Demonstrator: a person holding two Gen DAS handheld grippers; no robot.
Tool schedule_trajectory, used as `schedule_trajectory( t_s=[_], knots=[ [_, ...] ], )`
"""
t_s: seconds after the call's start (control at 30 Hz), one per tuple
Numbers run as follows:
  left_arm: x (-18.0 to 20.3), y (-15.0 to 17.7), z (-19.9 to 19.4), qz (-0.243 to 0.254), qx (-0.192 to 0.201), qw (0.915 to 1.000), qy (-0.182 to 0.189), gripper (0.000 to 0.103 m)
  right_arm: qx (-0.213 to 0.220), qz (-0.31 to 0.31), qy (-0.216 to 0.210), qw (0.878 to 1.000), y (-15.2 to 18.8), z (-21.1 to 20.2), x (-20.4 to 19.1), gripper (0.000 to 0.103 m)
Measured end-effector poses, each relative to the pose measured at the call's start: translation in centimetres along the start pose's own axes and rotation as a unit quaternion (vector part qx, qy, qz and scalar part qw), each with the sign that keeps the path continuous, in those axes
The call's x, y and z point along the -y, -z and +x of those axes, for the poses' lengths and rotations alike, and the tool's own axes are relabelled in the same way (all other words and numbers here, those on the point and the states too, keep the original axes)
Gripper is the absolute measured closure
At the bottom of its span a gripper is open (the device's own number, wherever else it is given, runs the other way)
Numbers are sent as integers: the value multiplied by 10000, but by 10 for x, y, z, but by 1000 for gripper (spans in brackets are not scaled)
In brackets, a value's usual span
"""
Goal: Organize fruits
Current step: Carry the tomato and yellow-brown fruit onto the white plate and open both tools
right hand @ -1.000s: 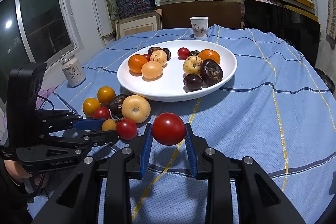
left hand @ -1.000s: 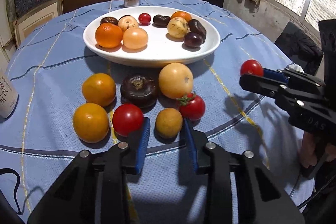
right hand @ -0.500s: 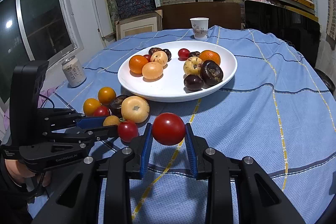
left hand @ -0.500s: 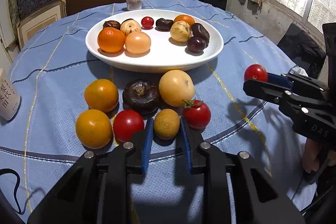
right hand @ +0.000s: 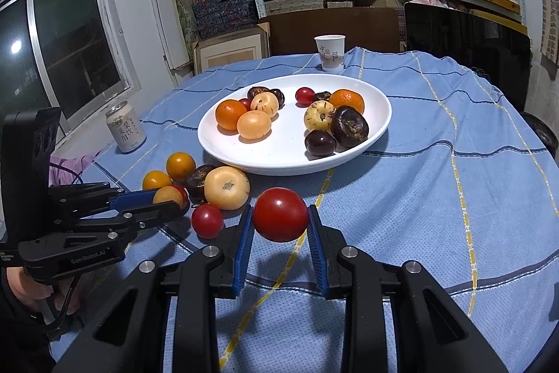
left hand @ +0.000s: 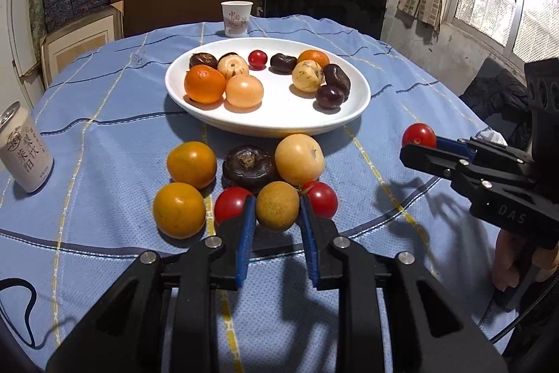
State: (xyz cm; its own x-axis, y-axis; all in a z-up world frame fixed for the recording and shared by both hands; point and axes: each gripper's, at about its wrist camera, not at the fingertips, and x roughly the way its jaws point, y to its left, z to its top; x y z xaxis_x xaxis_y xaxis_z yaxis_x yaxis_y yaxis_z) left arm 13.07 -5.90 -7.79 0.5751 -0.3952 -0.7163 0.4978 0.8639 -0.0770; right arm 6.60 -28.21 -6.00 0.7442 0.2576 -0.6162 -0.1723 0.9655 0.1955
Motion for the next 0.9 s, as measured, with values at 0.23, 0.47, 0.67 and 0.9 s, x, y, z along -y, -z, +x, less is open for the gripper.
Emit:
schedule_trajectory(
  t_s=[0.23, 0.47, 0.67, 0.9],
  knots=[
    [-1, -5, -36, -141, 397, 9987, -303, 79, -3, 106, -6, 9999, 5, -13, 6, 72],
    [5, -21, -61, -118, 702, 9952, -678, 79, 46, 37, 75, 10000, -3, -31, 8, 72],
    [5, -51, -59, -125, 780, 9952, -580, 79, 217, -177, 87, 9996, -40, -38, 7, 72],
    [2, -105, -23, -156, 677, 9967, -421, 79, 191, -393, 14, 9990, -107, -9, 10, 72]
  ],
)
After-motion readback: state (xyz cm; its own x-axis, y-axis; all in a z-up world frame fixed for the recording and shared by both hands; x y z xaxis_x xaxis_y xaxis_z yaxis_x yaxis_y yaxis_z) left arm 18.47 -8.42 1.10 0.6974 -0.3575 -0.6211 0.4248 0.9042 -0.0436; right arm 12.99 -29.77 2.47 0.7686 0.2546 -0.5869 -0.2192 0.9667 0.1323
